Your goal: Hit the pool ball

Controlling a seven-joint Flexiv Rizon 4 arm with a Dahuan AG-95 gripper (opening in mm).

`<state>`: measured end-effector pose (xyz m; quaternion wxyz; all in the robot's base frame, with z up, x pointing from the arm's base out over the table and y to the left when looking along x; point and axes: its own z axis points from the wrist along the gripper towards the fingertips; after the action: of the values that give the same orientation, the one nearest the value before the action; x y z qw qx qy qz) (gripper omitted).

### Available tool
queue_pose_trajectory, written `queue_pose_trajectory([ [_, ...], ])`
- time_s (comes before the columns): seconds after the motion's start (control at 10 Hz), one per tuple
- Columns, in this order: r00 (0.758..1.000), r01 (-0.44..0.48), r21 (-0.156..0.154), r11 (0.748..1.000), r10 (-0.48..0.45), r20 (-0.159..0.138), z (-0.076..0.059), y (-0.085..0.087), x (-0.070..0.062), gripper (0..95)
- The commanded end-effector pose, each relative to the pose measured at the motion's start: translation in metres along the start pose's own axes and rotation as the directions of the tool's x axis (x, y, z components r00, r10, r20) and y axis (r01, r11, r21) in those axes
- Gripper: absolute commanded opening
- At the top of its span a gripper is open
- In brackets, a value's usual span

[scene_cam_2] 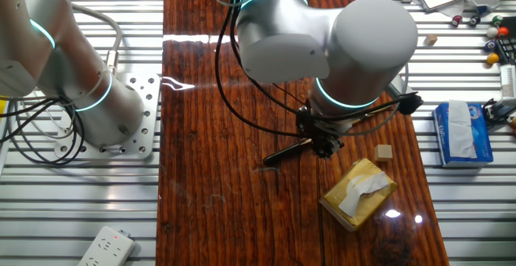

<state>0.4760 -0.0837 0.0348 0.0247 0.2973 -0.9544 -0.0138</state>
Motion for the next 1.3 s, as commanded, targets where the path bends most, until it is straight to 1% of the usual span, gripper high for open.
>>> queue_pose_trajectory([
  [0.1,1.000,0.000,0.000,1.000,0.000,0.000,-0.0001,0.0000,0.0002,38.0],
  [0.6,1.000,0.000,0.000,1.000,0.000,0.000,-0.0001,0.0000,0.0002,38.0],
  [0.7,1.000,-0.030,0.012,0.999,0.030,0.011,-0.0001,0.0000,0.0002,38.0],
  [0.8,0.999,-0.030,0.013,0.999,0.030,0.012,-0.0001,0.0000,0.0002,38.0],
  [0.9,0.999,-0.033,0.015,0.999,0.032,0.014,-0.0001,0.0000,0.0002,19.0],
  [1.1,0.999,-0.034,0.012,0.999,0.034,0.025,-0.0001,0.0000,0.0002,19.0],
  [1.3,0.999,-0.033,0.006,0.999,0.033,0.025,-0.0001,0.0000,0.0002,19.0],
])
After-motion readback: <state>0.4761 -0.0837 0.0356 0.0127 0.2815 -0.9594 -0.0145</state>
